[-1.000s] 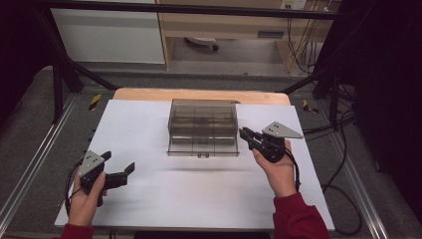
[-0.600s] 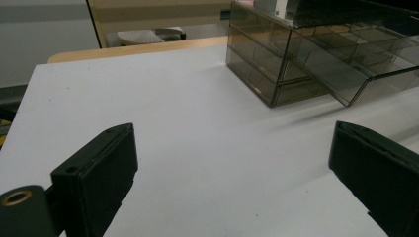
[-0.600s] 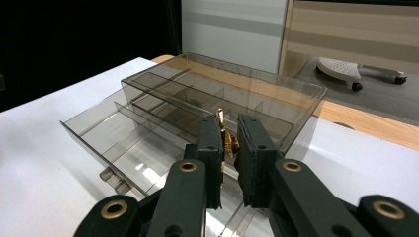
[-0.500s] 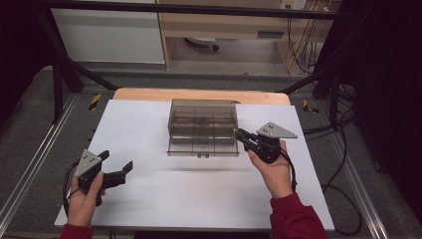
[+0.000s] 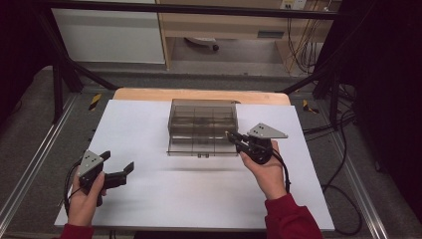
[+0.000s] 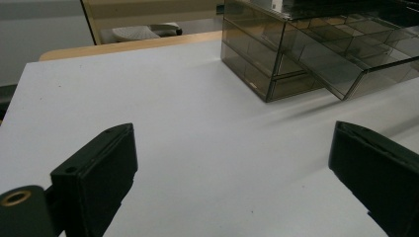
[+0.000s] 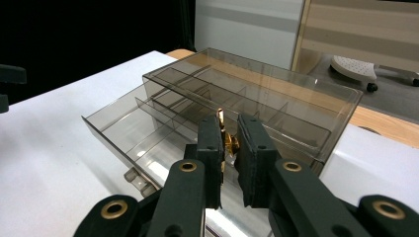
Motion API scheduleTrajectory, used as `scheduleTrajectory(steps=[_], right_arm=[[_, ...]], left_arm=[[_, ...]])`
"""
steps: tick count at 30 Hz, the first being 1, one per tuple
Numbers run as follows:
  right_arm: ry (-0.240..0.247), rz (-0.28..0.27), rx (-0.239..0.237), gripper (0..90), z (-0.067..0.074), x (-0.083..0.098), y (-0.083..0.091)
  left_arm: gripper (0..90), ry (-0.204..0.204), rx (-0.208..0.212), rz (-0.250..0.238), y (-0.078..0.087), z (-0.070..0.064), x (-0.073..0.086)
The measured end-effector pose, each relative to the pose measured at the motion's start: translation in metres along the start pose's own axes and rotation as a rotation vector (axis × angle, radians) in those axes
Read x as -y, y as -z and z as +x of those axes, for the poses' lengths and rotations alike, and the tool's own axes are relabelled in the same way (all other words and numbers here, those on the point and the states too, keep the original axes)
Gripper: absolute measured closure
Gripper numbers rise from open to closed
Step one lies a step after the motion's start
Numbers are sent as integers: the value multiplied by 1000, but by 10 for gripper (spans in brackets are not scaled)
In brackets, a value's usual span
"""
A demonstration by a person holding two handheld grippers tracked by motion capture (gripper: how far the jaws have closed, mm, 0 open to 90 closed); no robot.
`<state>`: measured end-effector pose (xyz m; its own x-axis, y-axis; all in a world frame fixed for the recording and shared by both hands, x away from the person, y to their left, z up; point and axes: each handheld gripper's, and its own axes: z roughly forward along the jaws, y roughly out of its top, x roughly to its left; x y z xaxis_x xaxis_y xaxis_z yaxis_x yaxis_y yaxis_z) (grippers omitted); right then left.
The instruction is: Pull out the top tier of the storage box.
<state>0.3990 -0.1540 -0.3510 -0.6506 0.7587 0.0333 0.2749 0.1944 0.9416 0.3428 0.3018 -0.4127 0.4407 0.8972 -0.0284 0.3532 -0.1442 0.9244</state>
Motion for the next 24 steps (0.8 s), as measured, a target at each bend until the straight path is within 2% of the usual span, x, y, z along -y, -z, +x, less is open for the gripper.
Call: scheduleTrajectory(steps=[10, 17, 24], right_arm=[[7, 10, -17, 811, 11, -1, -7], [25, 41, -30, 810, 20, 1, -16], [28, 38, -32, 810, 21, -1, -20]], left_arm=[[49, -9, 2, 6, 0, 0, 0], [49, -12, 2, 12, -1, -1, 1], [49, -11, 5, 14, 0, -1, 1]])
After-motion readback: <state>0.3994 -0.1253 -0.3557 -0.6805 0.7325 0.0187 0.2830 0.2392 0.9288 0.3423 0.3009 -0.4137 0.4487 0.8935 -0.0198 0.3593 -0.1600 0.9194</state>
